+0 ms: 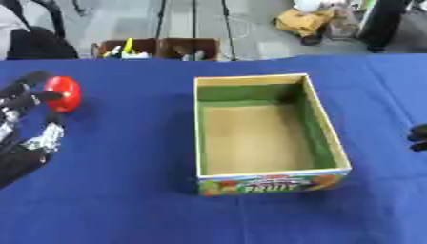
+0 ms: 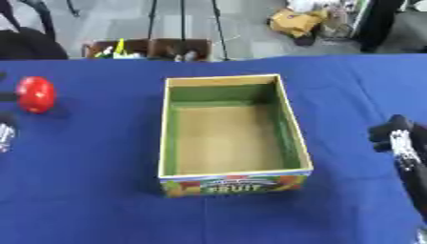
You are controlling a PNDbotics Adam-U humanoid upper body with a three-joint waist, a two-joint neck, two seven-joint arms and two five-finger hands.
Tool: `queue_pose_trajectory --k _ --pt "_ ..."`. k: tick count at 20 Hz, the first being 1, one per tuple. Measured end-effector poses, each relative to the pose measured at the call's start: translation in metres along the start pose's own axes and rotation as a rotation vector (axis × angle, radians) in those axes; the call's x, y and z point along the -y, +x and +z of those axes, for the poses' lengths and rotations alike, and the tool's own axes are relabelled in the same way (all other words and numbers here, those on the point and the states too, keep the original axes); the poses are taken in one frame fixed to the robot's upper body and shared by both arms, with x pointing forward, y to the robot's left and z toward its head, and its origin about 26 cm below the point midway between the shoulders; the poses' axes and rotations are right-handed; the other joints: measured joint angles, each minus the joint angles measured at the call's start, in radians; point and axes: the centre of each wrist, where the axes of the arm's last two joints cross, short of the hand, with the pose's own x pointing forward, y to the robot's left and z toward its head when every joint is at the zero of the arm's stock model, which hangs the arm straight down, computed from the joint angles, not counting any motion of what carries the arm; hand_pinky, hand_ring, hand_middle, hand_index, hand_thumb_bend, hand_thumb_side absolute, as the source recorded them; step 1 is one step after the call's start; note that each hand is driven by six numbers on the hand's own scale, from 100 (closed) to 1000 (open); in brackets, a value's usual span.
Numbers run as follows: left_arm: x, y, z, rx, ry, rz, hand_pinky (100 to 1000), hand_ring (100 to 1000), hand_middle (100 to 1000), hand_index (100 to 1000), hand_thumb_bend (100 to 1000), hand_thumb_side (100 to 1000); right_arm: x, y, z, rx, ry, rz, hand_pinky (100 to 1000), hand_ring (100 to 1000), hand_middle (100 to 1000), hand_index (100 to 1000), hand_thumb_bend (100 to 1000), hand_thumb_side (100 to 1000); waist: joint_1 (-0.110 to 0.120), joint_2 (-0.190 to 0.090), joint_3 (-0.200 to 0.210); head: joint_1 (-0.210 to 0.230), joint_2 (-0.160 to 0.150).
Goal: Pick up objects on the table and place them in the box.
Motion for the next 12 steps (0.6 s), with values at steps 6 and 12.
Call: queue_pose_trajectory --k 6,12 --pt "-0.0016 -0.0020 0.0006 -0.012 -0.033 0.067 697 969 1000 921 129 1000 -0.0005 0.0001 0.0000 0.000 0.002 0.000 546 591 475 578 100 927 0.000 0.000 0.000 -0.002 0.000" --pt "-0.0039 -0.0049 0.0014 -0.082 -0.053 0.071 618 903 991 995 318 1000 -0.0007 0.0002 0.0000 0.001 0.002 0.000 546 591 475 578 100 927 0.002 0.000 -0.002 0.000 0.000"
